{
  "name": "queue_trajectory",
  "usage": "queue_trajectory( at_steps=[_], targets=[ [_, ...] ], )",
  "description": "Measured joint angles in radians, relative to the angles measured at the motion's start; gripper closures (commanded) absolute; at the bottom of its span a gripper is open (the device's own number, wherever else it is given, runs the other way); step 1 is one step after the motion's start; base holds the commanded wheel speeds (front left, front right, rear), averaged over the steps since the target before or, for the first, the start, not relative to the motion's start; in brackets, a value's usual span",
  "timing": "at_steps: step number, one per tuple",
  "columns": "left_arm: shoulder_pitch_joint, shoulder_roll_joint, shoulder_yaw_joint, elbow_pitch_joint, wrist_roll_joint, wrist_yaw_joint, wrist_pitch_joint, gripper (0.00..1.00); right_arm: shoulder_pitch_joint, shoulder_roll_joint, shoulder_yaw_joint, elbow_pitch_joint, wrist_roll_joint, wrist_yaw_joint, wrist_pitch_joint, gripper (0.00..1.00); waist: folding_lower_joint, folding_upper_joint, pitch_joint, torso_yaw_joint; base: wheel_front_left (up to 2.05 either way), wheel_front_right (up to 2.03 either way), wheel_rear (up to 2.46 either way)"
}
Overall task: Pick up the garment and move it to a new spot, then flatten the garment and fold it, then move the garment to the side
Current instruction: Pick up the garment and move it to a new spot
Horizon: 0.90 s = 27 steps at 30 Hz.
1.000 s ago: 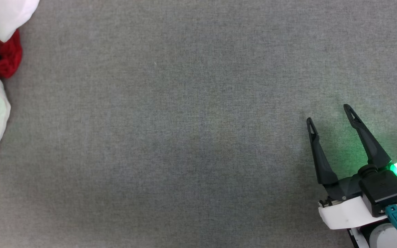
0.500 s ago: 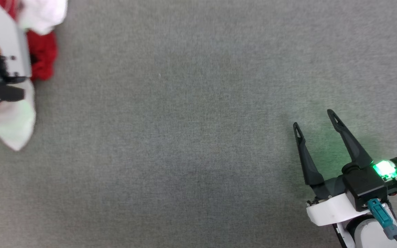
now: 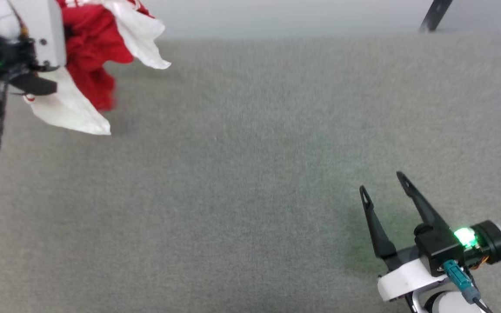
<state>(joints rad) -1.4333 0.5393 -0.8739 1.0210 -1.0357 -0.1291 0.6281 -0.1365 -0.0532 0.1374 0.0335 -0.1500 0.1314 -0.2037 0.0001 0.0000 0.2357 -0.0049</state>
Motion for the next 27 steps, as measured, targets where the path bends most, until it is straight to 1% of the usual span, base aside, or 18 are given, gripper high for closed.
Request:
queue_trajectory(
  at_steps=[2,6,13,19,22,25,27],
  targets=[
    [0.000,-0.014,-0.015,-0.016,0.004,0.000,-0.007,1.00,0.008,0.001,-0.003,0.016,0.015,0.000,-0.002,0.00,0.0000,0.0000,-0.042,0.001,0.00,0.00,0.00],
    [0.028,-0.037,-0.024,-0.071,-0.035,0.000,-0.018,1.00,0.019,0.002,-0.033,0.036,0.018,0.000,-0.008,0.00,0.0000,0.0000,-0.122,0.001,0.00,0.00,0.00],
    [0.130,-0.045,-0.050,-0.216,-0.100,0.000,-0.055,1.00,0.027,0.002,-0.148,0.066,-0.039,0.000,-0.008,0.00,0.0000,0.0000,-0.227,-0.014,0.00,0.00,0.00],
    [0.230,-0.066,-0.080,-0.344,-0.143,0.000,-0.071,1.00,0.042,-0.021,-0.273,0.072,-0.074,0.000,-0.012,0.00,-0.0001,0.0000,-0.256,-0.073,0.00,0.00,0.00],
    [0.268,-0.081,-0.101,-0.393,-0.151,0.000,-0.065,1.00,0.043,-0.020,-0.329,0.066,-0.094,0.000,-0.007,0.00,0.0000,0.0001,-0.258,-0.111,0.00,0.00,0.00],
    [0.297,-0.097,-0.124,-0.427,-0.152,0.002,-0.047,1.00,0.047,-0.018,-0.369,0.057,-0.105,0.000,0.001,0.00,0.0000,0.0001,-0.256,-0.150,0.00,0.00,0.00],
    [0.315,-0.109,-0.135,-0.444,-0.156,0.011,-0.034,1.00,0.048,-0.013,-0.387,0.055,-0.106,0.000,0.002,0.00,0.0000,0.0000,-0.253,-0.176,0.00,0.00,0.00]
  ],
)
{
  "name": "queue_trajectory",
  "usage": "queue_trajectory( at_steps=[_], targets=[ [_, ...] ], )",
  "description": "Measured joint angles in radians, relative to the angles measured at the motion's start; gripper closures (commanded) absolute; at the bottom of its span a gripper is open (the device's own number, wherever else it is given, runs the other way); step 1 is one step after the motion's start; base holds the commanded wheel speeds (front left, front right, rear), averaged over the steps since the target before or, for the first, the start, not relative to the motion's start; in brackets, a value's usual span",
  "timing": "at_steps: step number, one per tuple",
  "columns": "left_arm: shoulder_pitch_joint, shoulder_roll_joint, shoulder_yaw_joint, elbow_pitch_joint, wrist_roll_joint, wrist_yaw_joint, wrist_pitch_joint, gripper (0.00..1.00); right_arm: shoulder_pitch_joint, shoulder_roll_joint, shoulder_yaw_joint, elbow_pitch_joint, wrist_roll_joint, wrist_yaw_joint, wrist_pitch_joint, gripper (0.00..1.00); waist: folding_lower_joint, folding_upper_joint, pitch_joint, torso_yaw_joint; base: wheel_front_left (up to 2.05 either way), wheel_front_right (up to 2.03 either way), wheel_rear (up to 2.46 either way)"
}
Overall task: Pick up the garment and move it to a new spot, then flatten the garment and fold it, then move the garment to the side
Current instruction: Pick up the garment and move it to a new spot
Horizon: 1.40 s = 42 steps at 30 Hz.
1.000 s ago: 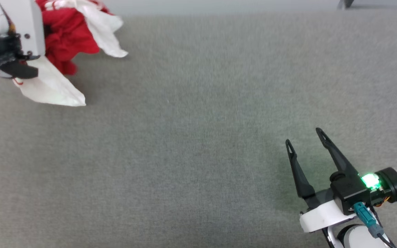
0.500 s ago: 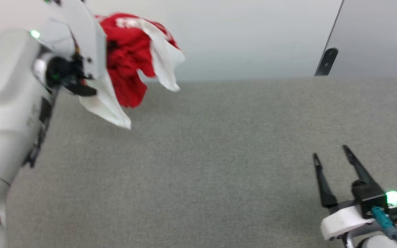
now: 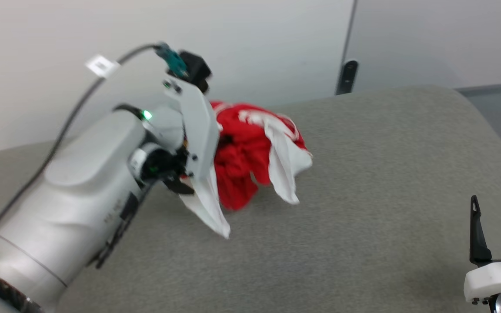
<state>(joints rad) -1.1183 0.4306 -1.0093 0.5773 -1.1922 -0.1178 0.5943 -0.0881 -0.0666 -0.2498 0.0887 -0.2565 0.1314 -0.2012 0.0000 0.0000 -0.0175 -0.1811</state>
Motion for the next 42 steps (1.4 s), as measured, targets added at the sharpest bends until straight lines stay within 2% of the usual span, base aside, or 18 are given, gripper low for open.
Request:
queue_trajectory(
  at_steps=[6,11,18,21,22,23,24,25,32,42],
  targets=[
    [0.064,-0.041,-0.055,-0.025,-0.005,0.039,0.058,1.00,0.002,0.010,-0.006,0.013,0.000,0.000,-0.002,0.00,0.0000,0.0000,0.013,-0.076,0.00,0.00,0.00],
    [0.121,-0.078,-0.099,0.031,-0.006,0.062,0.095,1.00,0.000,0.013,0.009,0.036,0.011,0.000,-0.002,0.00,0.0000,0.0000,0.037,-0.127,0.00,0.00,0.00],
    [0.177,-0.125,-0.130,0.171,-0.010,0.064,0.102,1.00,-0.041,0.015,0.059,0.096,0.066,0.000,-0.020,0.00,0.0000,0.0000,0.084,-0.180,0.00,0.00,0.00],
    [0.182,-0.141,-0.142,0.226,-0.009,0.053,0.107,1.00,-0.057,0.015,0.074,0.123,0.078,0.000,-0.029,0.00,0.0000,0.0000,0.099,-0.197,0.00,0.00,0.00],
    [0.182,-0.145,-0.143,0.239,-0.009,0.045,0.108,0.87,-0.062,0.016,0.078,0.130,0.084,0.000,-0.030,0.00,0.0000,0.0000,0.101,-0.202,0.00,0.00,0.00],
    [0.180,-0.147,-0.148,0.250,-0.003,0.039,0.102,0.58,-0.066,0.016,0.080,0.138,0.088,0.000,-0.034,0.00,0.0000,0.0000,0.102,-0.205,0.00,0.00,0.00],
    [0.178,-0.151,-0.154,0.260,0.003,0.033,0.103,0.14,-0.068,0.016,0.079,0.145,0.089,0.000,-0.036,0.00,0.0000,0.0000,0.101,-0.206,0.00,0.00,0.00],
    [0.175,-0.155,-0.159,0.270,0.004,0.029,0.112,0.00,-0.068,0.016,0.077,0.151,0.089,0.000,-0.037,0.00,0.0000,0.0000,0.099,-0.205,0.00,0.00,0.00],
    [0.122,-0.170,-0.166,0.272,0.006,0.002,0.116,0.00,-0.065,0.016,0.068,0.173,0.088,0.000,-0.037,0.00,0.0000,0.0000,0.074,-0.161,0.00,0.00,0.00],
    [0.084,-0.133,-0.146,0.209,0.008,-0.007,0.018,0.00,-0.041,0.016,0.063,0.160,0.090,0.000,-0.028,0.00,0.0000,0.0000,0.017,-0.035,0.00,0.00,0.00]
  ],
)
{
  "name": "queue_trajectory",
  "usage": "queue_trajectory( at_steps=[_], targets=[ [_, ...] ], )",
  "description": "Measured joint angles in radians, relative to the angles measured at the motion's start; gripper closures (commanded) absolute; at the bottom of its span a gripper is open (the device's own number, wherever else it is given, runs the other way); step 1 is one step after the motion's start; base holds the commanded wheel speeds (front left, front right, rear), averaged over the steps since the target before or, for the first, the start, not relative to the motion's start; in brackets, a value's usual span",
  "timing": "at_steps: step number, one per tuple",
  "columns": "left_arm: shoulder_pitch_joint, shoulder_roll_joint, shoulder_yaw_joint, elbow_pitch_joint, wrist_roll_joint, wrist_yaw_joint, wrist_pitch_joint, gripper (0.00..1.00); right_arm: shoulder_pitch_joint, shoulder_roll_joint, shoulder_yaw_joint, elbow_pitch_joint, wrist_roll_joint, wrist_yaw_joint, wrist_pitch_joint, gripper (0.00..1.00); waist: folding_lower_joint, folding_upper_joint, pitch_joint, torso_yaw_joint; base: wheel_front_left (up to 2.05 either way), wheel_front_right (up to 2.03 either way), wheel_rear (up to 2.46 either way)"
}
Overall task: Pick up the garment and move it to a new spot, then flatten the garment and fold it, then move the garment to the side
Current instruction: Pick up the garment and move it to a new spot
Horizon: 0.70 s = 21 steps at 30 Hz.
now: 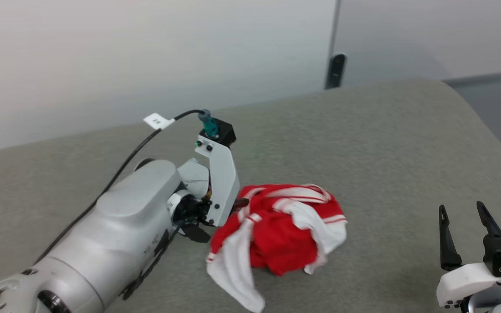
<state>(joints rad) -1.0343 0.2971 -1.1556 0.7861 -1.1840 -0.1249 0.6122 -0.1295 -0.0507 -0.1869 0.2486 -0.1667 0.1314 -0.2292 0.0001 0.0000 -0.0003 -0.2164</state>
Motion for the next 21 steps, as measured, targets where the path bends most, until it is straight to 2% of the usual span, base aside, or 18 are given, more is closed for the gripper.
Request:
queue_trajectory(
  at_steps=[7,14,17,21],
  targets=[
    [0.051,0.028,0.013,-0.045,0.006,-0.002,-0.109,0.00,0.021,0.000,-0.003,-0.016,0.011,0.000,0.002,0.00,0.0000,0.0000,-0.032,0.088,0.00,0.00,0.00],
    [0.116,0.053,0.051,-0.146,-0.003,-0.003,-0.251,0.00,0.060,0.000,-0.021,-0.031,0.026,0.000,0.000,0.00,0.0000,0.0000,-0.057,0.164,0.00,0.00,0.00],
    [0.137,0.085,0.061,-0.202,0.021,-0.003,-0.334,0.00,0.068,0.000,-0.019,-0.039,0.038,0.000,-0.002,0.00,0.0000,0.0000,-0.066,0.189,0.00,0.00,0.00],
    [0.183,0.157,0.095,-0.279,0.065,0.002,-0.489,0.00,0.081,0.000,-0.014,-0.060,0.064,0.000,-0.018,0.00,0.0000,0.0000,-0.082,0.206,0.00,0.00,0.00]
  ],
)
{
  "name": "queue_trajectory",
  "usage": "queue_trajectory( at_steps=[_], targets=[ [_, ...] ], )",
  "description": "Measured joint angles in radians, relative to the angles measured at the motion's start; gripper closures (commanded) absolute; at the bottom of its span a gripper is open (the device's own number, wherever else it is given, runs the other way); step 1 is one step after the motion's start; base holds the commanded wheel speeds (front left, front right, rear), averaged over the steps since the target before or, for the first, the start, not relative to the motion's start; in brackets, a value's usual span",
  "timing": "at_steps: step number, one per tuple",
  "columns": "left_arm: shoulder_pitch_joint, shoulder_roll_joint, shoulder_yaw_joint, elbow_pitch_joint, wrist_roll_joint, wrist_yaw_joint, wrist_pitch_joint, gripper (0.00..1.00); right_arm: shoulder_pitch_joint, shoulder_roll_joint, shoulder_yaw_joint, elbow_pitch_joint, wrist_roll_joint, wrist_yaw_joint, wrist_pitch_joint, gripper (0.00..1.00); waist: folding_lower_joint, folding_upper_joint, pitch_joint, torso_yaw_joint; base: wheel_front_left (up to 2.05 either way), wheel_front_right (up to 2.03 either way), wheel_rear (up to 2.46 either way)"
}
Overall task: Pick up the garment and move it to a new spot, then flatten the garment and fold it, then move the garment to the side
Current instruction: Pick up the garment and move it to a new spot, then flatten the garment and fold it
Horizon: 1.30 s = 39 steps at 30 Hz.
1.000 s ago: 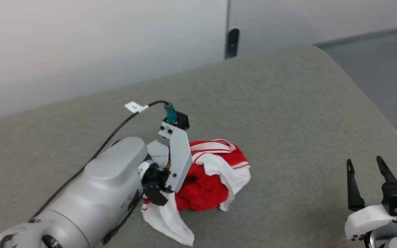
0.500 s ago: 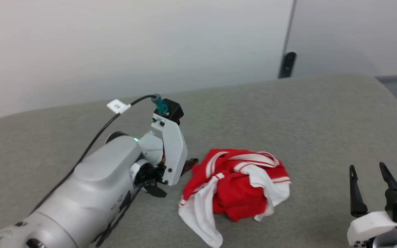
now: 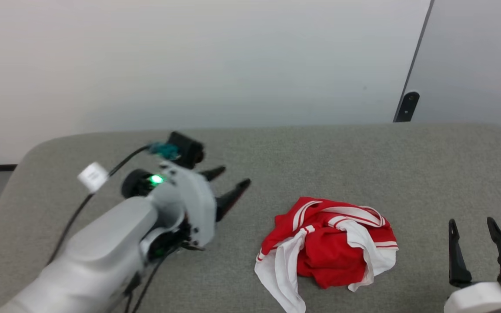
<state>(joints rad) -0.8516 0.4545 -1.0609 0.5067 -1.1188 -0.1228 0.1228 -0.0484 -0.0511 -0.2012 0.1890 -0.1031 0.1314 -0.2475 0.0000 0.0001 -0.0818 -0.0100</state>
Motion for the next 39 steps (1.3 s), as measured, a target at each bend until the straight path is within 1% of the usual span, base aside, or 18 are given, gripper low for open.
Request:
queue_trajectory(
  at_steps=[2,3,4,6,7,9,11,12,13,15,17,19,22,24,26,30,34,39],
  targets=[
    [0.035,0.033,0.027,-0.040,0.010,0.009,-0.081,0.00,0.021,0.000,0.011,-0.002,0.021,0.000,-0.004,0.00,0.0000,0.0000,-0.008,0.005,0.00,0.00,0.00],
    [0.056,0.050,0.034,-0.059,0.019,0.021,-0.126,0.00,0.034,0.000,0.017,-0.005,0.024,0.000,-0.006,0.00,0.0000,0.0000,-0.012,0.007,0.00,0.00,0.00],
    [0.074,0.072,0.033,-0.079,0.051,0.033,-0.168,0.00,0.043,0.001,0.021,-0.007,0.025,0.000,-0.009,0.00,0.0000,0.0000,-0.016,0.009,0.00,0.00,0.00],
    [0.120,0.109,0.047,-0.113,0.064,0.059,-0.241,0.00,0.056,0.000,0.036,-0.011,0.031,0.000,-0.010,0.00,0.0000,0.0000,-0.022,0.011,0.00,0.00,0.00],
    [0.148,0.123,0.054,-0.128,0.071,0.077,-0.277,0.00,0.061,0.001,0.042,-0.014,0.033,0.000,-0.013,0.00,0.0000,0.0000,-0.024,0.011,0.00,0.00,0.00],
    [0.210,0.145,0.076,-0.156,0.088,0.129,-0.343,0.00,0.069,0.000,0.054,-0.031,0.041,0.000,-0.013,0.00,0.0000,-0.0001,-0.025,0.008,0.00,0.00,0.00],
    [0.273,0.157,0.121,-0.197,0.096,0.179,-0.375,0.00,0.072,0.001,0.064,-0.068,0.042,0.000,-0.014,0.00,0.0000,0.0000,-0.025,0.003,0.00,0.00,0.00],
    [0.307,0.159,0.148,-0.216,0.115,0.211,-0.382,0.00,0.074,0.000,0.069,-0.086,0.045,0.000,-0.014,0.00,0.0000,0.0000,-0.024,0.001,0.00,0.00,0.00],
    [0.349,0.152,0.197,-0.242,0.118,0.240,-0.384,0.00,0.078,0.000,0.068,-0.108,0.049,0.000,-0.015,0.00,0.0000,0.0000,-0.024,-0.001,0.00,0.00,0.00],
    [0.436,0.124,0.320,-0.317,0.191,0.292,-0.385,0.00,0.088,0.000,0.065,-0.137,0.054,0.000,-0.015,0.00,0.0000,0.0000,-0.021,-0.003,0.00,0.00,0.00],
    [0.525,0.095,0.409,-0.378,0.287,0.313,-0.387,0.00,0.102,0.001,0.066,-0.151,0.053,0.000,-0.014,0.00,0.0000,-0.0001,-0.018,-0.003,0.00,0.00,0.00],
    [0.631,0.040,0.505,-0.420,0.346,0.322,-0.387,0.00,0.114,0.000,0.065,-0.164,0.053,0.000,-0.015,0.00,0.0000,0.0000,-0.017,-0.002,0.00,0.00,0.00],
    [0.738,-0.024,0.608,-0.447,0.437,0.295,-0.387,0.00,0.124,0.000,0.064,-0.170,0.049,0.000,-0.015,0.00,0.0000,0.0000,-0.016,0.002,0.00,0.00,0.00],
    [0.785,-0.060,0.669,-0.452,0.492,0.266,-0.387,0.00,0.137,0.001,0.060,-0.170,0.049,0.000,-0.015,0.00,0.0000,0.0000,-0.019,0.005,0.00,0.00,0.00],
    [0.818,-0.089,0.719,-0.451,0.536,0.227,-0.387,0.00,0.145,0.001,0.052,-0.165,0.048,0.000,-0.014,0.00,0.0000,0.0000,-0.024,0.008,0.00,0.00,0.00],
    [0.866,-0.138,0.788,-0.430,0.636,0.163,-0.387,0.00,0.179,0.000,0.036,-0.149,0.038,0.000,-0.015,0.00,0.0000,0.0000,-0.041,0.019,0.00,0.00,0.00],
    [0.901,-0.194,0.862,-0.401,0.692,0.104,-0.387,0.00,0.215,0.000,0.025,-0.136,0.049,0.000,-0.015,0.00,0.0000,0.0000,-0.065,0.039,0.00,0.00,0.00],
    [0.918,-0.228,0.924,-0.366,0.756,0.048,-0.387,0.00,0.228,0.000,0.007,-0.134,0.039,0.000,-0.015,0.00,0.0000,0.0000,-0.089,0.069,0.00,0.00,0.00]
  ],
)
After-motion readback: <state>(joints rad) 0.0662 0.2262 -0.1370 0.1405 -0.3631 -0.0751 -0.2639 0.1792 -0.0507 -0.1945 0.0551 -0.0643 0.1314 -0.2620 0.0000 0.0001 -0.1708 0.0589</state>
